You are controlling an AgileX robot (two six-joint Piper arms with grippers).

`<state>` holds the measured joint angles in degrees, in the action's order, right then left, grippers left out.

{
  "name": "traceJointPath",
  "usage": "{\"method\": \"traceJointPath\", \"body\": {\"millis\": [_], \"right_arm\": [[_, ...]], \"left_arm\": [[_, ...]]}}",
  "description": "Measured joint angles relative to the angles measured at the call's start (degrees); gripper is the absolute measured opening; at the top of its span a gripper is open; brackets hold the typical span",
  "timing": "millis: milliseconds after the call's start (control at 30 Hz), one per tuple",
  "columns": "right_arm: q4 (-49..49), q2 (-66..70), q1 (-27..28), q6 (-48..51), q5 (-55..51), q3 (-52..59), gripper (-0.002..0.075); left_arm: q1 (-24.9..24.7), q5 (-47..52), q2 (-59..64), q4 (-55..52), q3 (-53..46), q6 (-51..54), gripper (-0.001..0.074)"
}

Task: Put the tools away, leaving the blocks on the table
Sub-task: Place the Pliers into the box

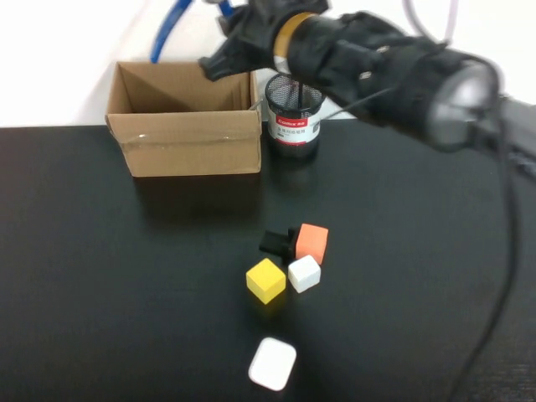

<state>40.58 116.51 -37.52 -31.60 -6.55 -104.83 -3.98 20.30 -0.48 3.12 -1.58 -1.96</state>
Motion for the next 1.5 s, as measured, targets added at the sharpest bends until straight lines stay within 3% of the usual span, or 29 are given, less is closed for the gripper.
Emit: {"method": "traceJointPath", "body": {"millis": [433,733,1133,1333,1500], "right_arm": [[6.5,20.3,0.0,-0.1,2.8,-16.1,0.0069],[6.5,20.6,0.2,-5.0,-0.1,-18.3,0.0207],[6.3,15.5,-0.4,-7.0,-3.1,-18.4,0.0228],[0.3,11.4,-2.1,-6.6,-14.4,-18.4,0.0228],[-2.4,6.7,-3.8,3.6,-33.1,-18.4,0.0197]], "left_arm": [[0.0,0.0,0.0,0.0,0.0,0.0,0.0003],[0.0,0.0,0.0,0.0,0.0,0.0,0.0003],[0.0,0.0,0.0,0.0,0.0,0.0,0.0003],[0.0,0.0,0.0,0.0,0.0,0.0,0.0003],[0.0,0.0,0.0,0.0,0.0,0.0,0.0003]]}}
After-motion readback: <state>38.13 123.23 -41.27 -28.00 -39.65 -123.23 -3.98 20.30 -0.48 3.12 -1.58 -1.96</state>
